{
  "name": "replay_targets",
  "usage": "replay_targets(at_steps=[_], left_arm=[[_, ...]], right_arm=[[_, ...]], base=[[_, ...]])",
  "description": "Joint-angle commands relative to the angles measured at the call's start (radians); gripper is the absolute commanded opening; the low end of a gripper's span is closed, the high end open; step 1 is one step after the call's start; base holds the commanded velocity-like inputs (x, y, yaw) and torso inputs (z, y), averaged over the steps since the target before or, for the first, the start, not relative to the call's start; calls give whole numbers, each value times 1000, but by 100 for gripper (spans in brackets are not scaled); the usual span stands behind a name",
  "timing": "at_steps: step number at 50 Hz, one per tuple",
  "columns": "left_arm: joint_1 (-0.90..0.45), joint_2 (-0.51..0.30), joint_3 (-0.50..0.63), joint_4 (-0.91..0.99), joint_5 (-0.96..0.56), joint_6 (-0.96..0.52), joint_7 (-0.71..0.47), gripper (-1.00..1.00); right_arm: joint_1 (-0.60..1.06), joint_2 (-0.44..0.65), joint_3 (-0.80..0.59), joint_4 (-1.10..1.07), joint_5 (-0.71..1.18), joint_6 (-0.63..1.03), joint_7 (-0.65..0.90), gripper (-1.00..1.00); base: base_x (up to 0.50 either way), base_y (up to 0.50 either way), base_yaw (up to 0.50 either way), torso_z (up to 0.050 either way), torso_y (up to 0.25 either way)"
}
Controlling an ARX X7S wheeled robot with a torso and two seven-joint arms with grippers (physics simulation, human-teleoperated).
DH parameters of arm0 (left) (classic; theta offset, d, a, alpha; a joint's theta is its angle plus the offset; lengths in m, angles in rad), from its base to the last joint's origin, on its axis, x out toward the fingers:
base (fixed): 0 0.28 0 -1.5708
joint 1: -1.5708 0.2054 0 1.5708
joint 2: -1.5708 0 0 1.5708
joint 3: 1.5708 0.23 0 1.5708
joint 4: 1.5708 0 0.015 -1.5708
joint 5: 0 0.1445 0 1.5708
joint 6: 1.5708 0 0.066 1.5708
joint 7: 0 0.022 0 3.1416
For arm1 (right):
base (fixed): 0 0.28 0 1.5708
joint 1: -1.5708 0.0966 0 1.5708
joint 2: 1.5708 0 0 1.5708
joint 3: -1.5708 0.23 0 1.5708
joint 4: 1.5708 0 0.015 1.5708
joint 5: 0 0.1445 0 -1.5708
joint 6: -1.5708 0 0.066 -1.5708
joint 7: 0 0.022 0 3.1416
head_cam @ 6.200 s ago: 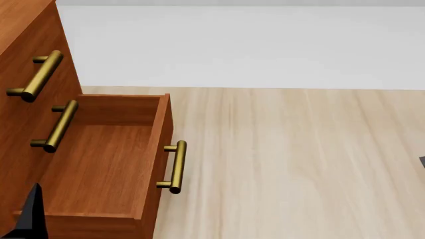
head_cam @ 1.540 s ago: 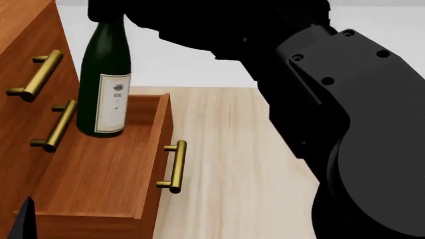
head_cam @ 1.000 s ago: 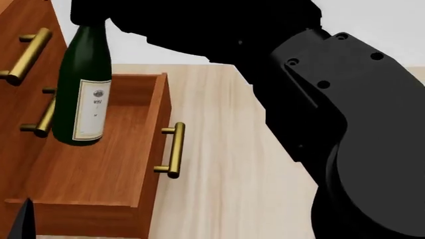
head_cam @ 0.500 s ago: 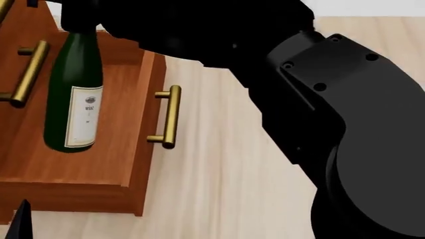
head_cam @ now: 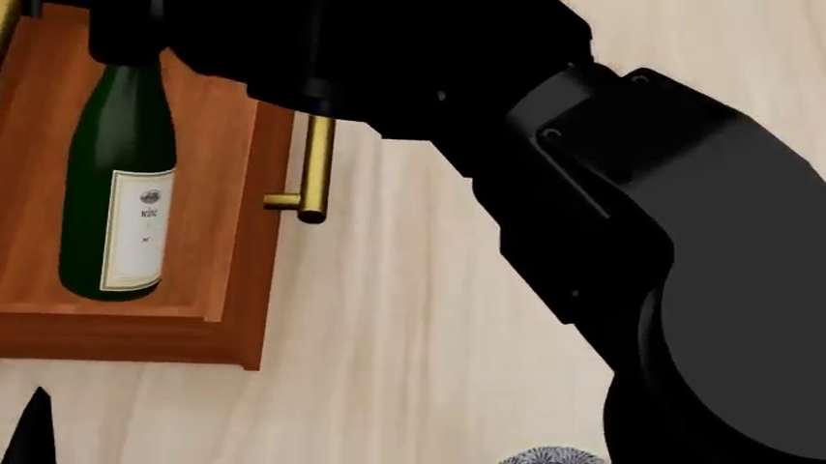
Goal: Put the wine bottle in the bottom drawer of the cabinet.
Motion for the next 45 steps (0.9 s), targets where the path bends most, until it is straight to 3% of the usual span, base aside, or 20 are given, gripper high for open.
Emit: replay_targets(at_steps=[1,20,45], left_arm=[[0,3,3,-4,5,0,5,100],[-3,7,5,-1,6,-2,9,100],[5,8,8,-5,24,5,16,100]], right_arm=[[6,-2,22,-32,-11,5,-3,-100],[-1,-2,25,-68,-62,31,26,-100],[-55,-2,28,-92,-94,34,62,-100]], base=[[0,0,0,0,-217],[0,0,0,0,-201],[0,0,0,0,-21]])
